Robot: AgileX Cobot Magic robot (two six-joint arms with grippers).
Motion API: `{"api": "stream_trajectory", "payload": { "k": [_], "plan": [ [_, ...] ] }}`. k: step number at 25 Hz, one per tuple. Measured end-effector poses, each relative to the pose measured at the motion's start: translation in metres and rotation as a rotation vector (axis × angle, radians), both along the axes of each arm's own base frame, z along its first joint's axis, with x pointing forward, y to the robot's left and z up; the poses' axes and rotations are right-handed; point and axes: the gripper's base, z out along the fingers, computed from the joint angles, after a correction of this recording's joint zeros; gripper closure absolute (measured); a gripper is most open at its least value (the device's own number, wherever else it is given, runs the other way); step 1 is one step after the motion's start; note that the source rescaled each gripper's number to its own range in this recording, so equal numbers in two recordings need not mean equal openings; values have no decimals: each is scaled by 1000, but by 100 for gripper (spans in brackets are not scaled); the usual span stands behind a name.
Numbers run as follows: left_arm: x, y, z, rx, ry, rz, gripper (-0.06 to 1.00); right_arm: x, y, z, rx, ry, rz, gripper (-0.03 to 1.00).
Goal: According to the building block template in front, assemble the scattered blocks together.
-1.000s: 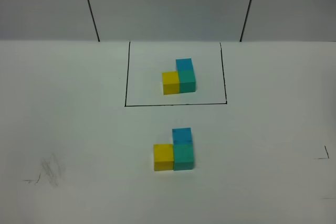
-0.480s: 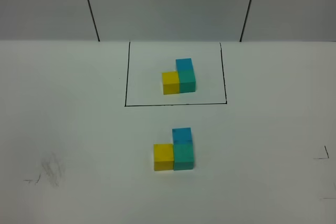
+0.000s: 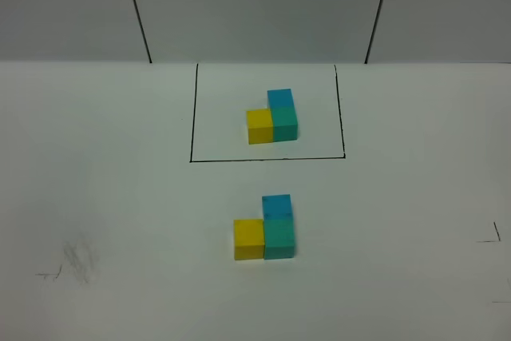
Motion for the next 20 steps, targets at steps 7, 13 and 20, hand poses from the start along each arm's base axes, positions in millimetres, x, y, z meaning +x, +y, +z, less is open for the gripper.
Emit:
{"api": "stream_trajectory", "payload": {
  "k": [7, 13, 20],
  "plan": [
    [0, 0, 0, 0, 0, 0, 19, -38, 8, -33, 81, -246, 44, 95],
    [0, 0, 0, 0, 0, 0, 19, -38, 2, -54, 53, -207, -15, 95],
    [0, 0, 0, 5, -1, -3, 19, -33, -3, -70, 132, -145, -127, 95]
  ]
}}
